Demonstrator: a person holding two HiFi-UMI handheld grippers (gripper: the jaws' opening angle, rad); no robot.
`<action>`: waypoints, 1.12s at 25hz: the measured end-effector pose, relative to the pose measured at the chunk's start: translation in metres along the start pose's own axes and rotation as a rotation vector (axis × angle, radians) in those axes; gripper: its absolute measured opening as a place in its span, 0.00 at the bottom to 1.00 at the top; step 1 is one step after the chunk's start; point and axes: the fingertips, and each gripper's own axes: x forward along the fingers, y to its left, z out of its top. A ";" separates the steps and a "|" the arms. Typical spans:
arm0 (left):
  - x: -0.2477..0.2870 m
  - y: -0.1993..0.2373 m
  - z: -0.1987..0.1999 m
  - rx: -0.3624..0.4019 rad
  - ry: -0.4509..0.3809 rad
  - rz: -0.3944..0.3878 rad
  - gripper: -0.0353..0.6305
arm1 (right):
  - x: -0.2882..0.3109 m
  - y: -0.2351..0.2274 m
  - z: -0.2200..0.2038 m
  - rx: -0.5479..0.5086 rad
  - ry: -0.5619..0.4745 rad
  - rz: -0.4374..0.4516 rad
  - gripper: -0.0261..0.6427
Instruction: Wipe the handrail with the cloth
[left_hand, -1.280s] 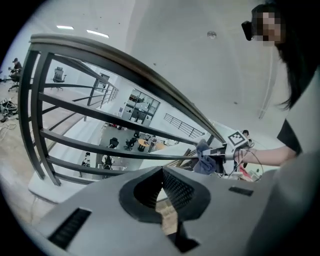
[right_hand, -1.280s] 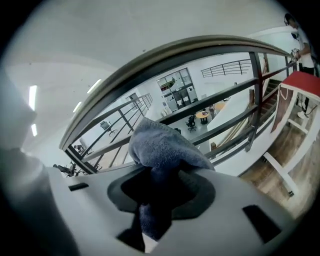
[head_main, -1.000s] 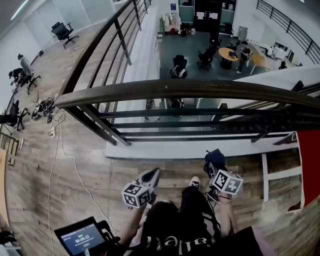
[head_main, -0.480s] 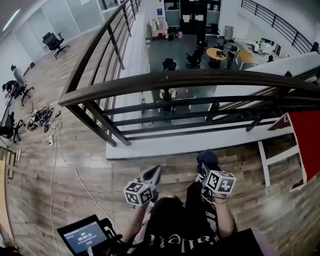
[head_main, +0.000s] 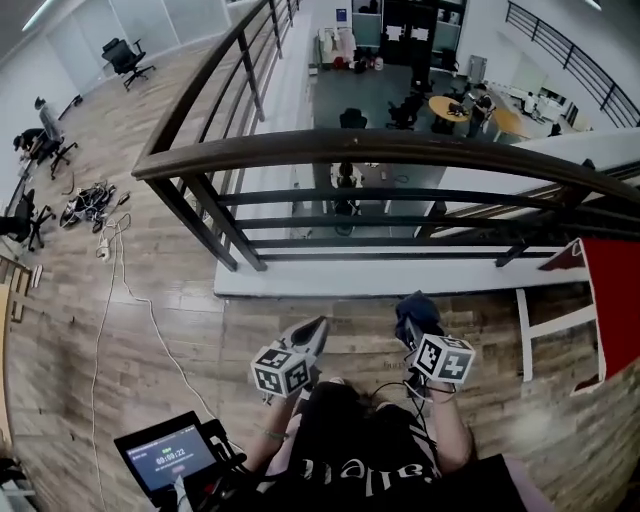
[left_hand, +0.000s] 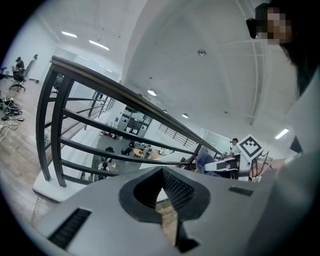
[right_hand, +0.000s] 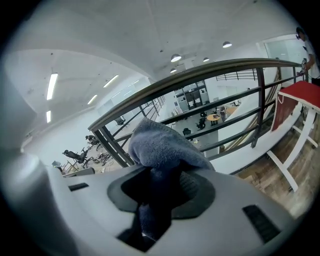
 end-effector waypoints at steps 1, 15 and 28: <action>0.000 -0.004 -0.001 -0.002 -0.005 0.004 0.06 | -0.002 0.000 0.000 -0.009 0.003 0.010 0.20; -0.007 -0.107 -0.037 0.000 -0.025 0.049 0.06 | -0.071 -0.020 -0.031 -0.093 0.070 0.137 0.20; -0.014 -0.133 -0.063 0.011 -0.034 0.073 0.06 | -0.085 -0.030 -0.057 -0.143 0.092 0.180 0.20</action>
